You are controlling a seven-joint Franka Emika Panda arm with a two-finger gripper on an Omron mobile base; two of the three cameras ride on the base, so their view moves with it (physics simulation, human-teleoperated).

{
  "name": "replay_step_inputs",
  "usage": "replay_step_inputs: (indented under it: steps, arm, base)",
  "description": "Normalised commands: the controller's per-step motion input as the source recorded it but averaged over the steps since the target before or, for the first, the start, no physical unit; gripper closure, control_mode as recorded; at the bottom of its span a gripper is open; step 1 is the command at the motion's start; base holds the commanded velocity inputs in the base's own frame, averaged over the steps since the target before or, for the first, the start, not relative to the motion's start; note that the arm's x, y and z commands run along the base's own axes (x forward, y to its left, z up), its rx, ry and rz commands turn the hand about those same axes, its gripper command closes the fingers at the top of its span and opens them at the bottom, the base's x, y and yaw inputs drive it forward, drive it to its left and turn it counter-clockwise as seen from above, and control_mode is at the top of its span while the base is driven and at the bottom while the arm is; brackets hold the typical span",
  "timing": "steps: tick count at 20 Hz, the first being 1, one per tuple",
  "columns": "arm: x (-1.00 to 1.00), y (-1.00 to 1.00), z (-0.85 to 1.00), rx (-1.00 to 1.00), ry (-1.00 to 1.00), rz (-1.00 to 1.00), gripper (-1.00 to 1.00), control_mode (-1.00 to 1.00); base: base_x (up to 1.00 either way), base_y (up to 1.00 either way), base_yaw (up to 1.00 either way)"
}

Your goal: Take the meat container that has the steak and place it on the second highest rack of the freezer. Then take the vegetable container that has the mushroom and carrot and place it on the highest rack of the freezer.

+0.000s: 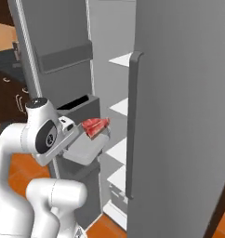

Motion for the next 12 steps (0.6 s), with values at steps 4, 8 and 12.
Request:
replay_step_inputs:
  steps: [4, 8, 12]
  arm:
    - [0.0, 0.0, 0.0, 0.0, 0.0, 0.0, 1.0, 1.0]
    - [0.0, 0.0, 0.0, 0.0, 0.0, 0.0, 1.0, 1.0]
    - [0.0, 0.0, 0.0, 0.0, 0.0, 0.0, 1.0, 1.0]
  base:
    - [0.3, 0.05, 0.34]
    - [0.12, -0.41, 0.01]
    - [0.2, -0.3, -0.09]
